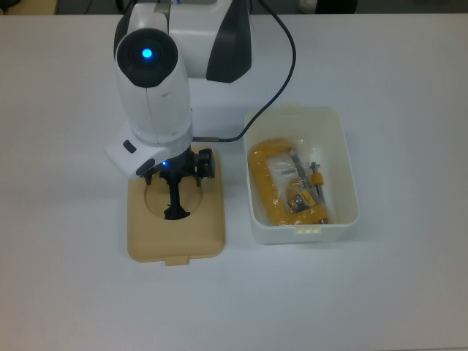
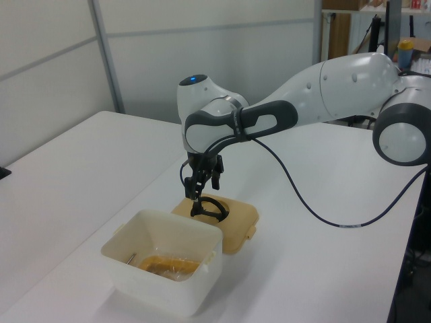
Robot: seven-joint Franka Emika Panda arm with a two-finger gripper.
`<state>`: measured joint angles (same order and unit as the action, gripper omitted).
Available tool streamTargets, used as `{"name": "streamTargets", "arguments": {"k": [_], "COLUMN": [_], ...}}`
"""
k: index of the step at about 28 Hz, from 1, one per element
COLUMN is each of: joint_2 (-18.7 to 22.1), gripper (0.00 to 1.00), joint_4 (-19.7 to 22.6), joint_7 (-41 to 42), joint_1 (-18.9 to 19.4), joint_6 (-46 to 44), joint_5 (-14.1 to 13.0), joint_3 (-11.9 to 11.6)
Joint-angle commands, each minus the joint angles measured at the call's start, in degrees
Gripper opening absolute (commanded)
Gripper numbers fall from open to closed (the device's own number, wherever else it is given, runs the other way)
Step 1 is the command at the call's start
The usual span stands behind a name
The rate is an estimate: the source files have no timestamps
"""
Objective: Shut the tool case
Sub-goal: 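Close the gripper on the black handle of the tan lid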
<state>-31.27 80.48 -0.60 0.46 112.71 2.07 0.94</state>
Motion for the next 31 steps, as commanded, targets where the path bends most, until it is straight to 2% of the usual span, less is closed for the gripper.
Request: {"name": "streamTargets", "arguments": {"k": [1, 5, 6, 7, 10, 11, 15, 20, 31], "joint_2": [-0.54, -0.90, -0.99, -0.99, -1.07, -0.99, -0.99, -0.55, 4.45], "gripper": [0.94, 0.87, 0.82, 0.67, 0.44, 0.29, 0.01, 0.00, 0.00], "joint_4": [1.00, 1.00, 1.00, 1.00, 1.00, 1.00, 1.00, 0.47, 0.38], "joint_7": [-1.42, -1.42, -1.42, -1.42, -1.42, -1.51, -2.56, -3.00, 0.33], "joint_1": [0.77, 0.86, 0.86, 0.86, 0.95, 1.03, 1.03, 0.95, 0.16], "joint_6": [1.72, 1.72, 1.72, 1.64, 1.72, 1.64, 1.63, 1.28, -3.37], "joint_5": [1.27, 1.36, 1.36, 1.44, 1.71, 1.71, 1.71, 1.62, 0.57], "joint_3": [-0.76, -0.76, -0.76, -0.76, -0.76, -0.76, -0.76, -0.76, -1.29]}}
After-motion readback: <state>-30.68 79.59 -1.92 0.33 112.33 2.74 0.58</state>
